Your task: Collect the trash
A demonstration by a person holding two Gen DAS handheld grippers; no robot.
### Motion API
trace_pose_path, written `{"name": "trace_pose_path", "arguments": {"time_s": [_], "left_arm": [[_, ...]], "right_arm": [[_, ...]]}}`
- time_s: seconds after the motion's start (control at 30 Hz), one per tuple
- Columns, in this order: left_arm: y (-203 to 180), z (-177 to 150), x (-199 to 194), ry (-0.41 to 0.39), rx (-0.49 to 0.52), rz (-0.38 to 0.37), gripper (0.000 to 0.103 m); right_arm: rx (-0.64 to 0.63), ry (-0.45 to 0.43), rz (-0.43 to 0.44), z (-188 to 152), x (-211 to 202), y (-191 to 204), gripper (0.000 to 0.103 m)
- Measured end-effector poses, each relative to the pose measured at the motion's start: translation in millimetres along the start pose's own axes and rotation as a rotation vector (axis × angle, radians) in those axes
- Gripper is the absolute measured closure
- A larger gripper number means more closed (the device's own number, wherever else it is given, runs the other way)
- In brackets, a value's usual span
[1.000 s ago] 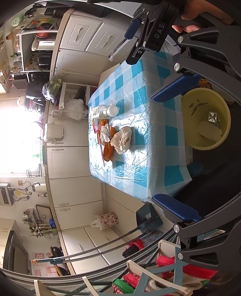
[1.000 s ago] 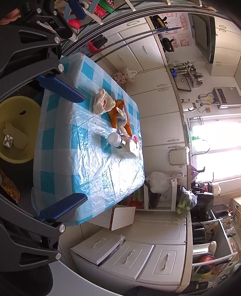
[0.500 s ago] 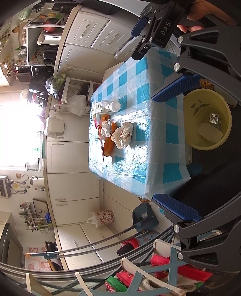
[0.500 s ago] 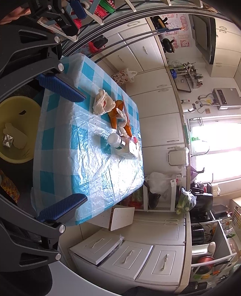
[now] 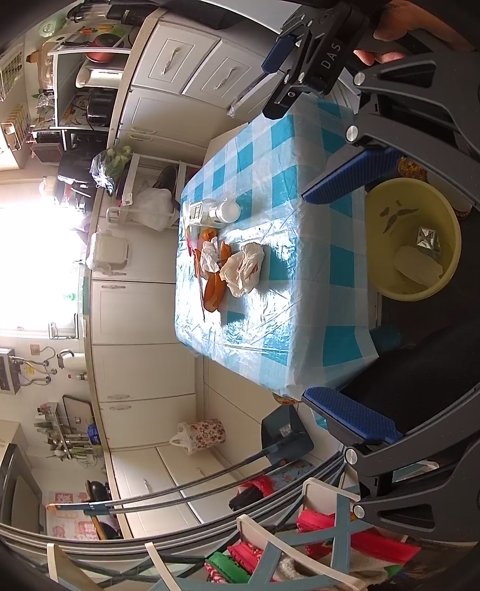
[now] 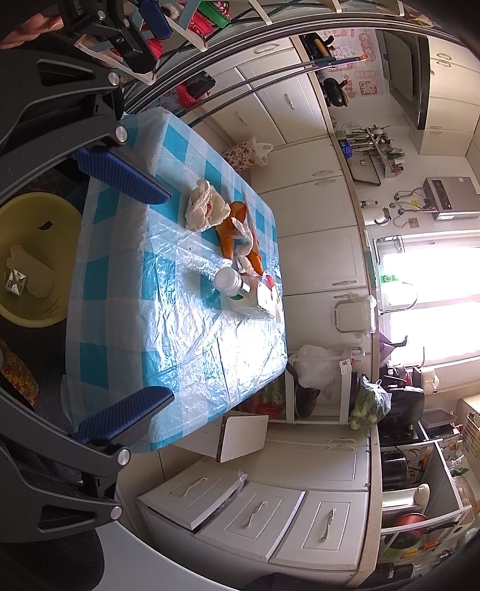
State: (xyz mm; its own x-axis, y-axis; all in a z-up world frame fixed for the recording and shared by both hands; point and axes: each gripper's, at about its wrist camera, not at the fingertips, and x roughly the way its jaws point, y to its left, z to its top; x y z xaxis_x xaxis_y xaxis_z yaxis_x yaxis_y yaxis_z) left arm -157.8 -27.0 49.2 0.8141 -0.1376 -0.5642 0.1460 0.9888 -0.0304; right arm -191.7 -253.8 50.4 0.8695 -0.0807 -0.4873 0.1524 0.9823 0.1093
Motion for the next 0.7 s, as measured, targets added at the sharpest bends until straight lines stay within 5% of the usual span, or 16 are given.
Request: {"name": "trace_pose_path", "arguments": {"time_s": [0.7], "left_arm": [[3,-4,10,0.016,-0.010,0.003,0.007]], "right_arm": [[0.013,-0.002,0.025,2,1,8,0.008]]}}
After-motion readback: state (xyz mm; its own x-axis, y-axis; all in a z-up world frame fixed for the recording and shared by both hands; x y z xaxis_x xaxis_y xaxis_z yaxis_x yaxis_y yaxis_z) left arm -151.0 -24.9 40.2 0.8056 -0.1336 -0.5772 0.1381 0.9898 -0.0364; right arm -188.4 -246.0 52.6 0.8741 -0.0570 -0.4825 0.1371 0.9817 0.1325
